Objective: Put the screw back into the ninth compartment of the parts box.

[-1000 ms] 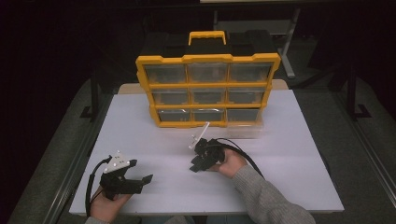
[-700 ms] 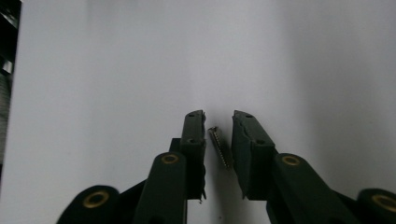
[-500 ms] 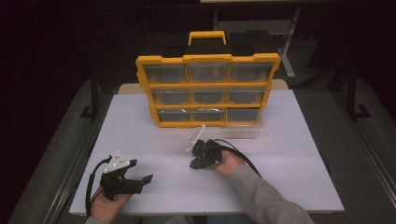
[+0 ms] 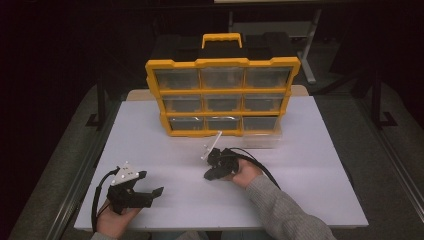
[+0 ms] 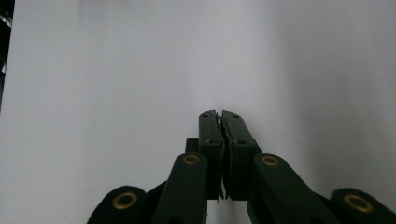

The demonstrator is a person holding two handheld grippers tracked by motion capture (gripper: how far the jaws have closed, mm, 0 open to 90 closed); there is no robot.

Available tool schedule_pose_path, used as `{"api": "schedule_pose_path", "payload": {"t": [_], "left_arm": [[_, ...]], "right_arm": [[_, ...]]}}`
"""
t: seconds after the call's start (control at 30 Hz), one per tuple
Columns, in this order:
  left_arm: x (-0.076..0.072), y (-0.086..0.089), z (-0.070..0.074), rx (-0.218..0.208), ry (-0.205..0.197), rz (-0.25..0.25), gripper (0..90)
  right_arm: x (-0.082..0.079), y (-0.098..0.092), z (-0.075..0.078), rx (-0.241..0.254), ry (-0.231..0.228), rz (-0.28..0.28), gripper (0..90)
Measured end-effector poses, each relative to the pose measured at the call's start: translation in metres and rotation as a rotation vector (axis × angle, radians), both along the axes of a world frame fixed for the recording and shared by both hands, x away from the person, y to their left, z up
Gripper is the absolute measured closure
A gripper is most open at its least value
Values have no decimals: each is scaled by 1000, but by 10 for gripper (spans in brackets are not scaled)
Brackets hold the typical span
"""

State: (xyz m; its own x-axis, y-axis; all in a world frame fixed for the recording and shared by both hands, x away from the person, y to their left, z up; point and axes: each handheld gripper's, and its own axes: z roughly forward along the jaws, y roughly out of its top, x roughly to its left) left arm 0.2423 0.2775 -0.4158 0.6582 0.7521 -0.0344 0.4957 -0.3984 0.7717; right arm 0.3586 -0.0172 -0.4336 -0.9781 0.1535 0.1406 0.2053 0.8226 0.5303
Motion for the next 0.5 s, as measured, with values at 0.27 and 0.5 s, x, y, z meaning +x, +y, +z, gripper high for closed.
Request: {"api": "schedule_pose_path", "payload": {"t": [0.27, 0.5], "left_arm": [[0, 0, 1, 6, 3, -1, 160], [0, 0, 0, 4, 1, -1, 160]], "right_arm": [[5, -10, 8, 26, 12, -9, 864], [6, -19, 17, 37, 14, -14, 863]]}}
